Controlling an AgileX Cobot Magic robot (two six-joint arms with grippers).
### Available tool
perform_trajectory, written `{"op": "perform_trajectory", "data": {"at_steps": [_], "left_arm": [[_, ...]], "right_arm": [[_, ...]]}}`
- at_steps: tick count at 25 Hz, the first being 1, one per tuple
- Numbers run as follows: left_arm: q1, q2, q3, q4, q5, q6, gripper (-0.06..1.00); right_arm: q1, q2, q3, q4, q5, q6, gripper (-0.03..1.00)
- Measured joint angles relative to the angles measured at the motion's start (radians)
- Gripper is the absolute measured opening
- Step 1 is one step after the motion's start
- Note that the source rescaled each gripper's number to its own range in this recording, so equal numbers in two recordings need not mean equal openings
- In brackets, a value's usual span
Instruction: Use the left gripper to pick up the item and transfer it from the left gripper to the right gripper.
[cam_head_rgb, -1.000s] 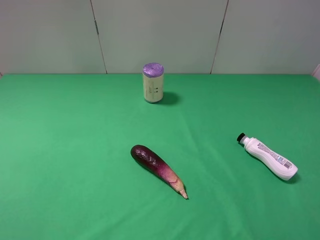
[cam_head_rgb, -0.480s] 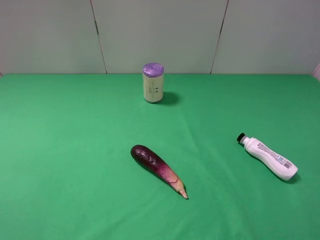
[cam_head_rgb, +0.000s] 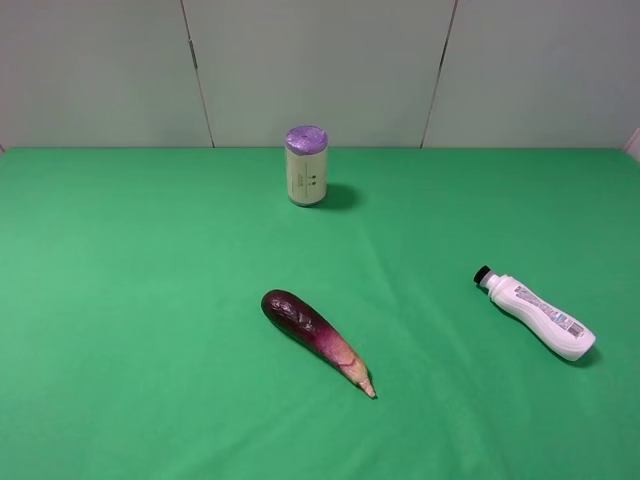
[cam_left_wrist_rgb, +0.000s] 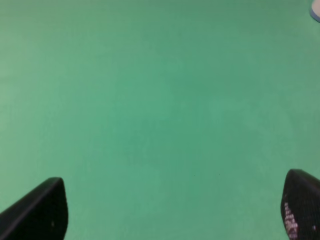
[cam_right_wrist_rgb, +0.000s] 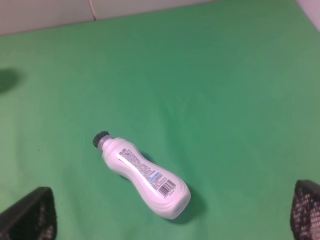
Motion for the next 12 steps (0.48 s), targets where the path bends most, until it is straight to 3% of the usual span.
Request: {"op": "perform_trajectory", "data": {"at_steps": [12], "left_arm": [[0.0,0.0,0.0,0.0,0.0,0.0,0.73]], "right_arm": [[0.0,0.0,0.0,0.0,0.0,0.0,1.0]]}}
